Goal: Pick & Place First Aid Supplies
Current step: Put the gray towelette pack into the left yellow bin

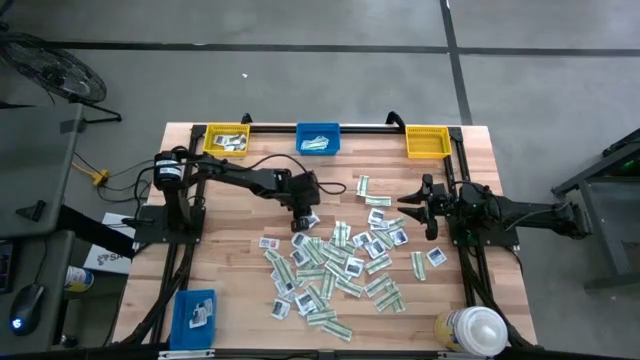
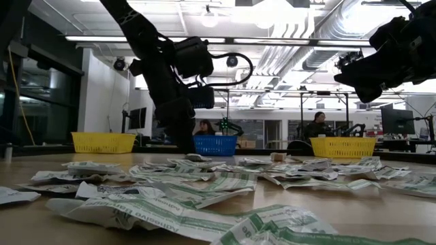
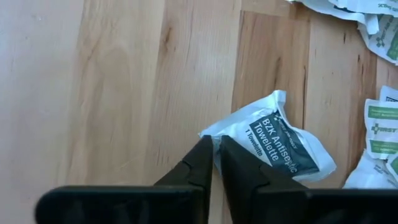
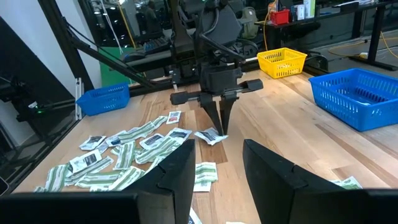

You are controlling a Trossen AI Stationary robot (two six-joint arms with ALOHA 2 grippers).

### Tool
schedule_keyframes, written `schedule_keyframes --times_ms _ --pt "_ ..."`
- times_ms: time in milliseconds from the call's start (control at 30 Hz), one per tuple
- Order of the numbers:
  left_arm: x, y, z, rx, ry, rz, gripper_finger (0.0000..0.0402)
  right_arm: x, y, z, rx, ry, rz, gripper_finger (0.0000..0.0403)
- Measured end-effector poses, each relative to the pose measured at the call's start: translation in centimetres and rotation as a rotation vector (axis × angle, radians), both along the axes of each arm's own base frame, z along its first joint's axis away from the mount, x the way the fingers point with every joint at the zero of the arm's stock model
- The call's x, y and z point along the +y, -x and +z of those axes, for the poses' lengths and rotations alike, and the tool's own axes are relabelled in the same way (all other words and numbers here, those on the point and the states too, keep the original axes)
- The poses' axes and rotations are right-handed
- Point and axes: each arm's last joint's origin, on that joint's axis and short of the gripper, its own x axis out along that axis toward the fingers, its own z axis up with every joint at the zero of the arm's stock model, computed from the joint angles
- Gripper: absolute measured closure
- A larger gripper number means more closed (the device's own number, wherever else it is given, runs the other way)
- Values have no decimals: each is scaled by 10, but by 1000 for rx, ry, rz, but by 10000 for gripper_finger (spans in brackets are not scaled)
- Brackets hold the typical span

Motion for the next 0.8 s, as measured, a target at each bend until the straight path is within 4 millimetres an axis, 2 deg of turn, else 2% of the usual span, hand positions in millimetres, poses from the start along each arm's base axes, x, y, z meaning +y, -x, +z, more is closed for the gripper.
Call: schedule_keyframes --times_ms 100,367,800 --pt "0 0 0 -3 15 -7 397 0 0 0 0 0 0 274" --pt "2 -1 3 -10 25 10 401 0 0 0 0 0 0 274" --pt "19 -10 53 7 51 49 401 0 0 0 0 0 0 274"
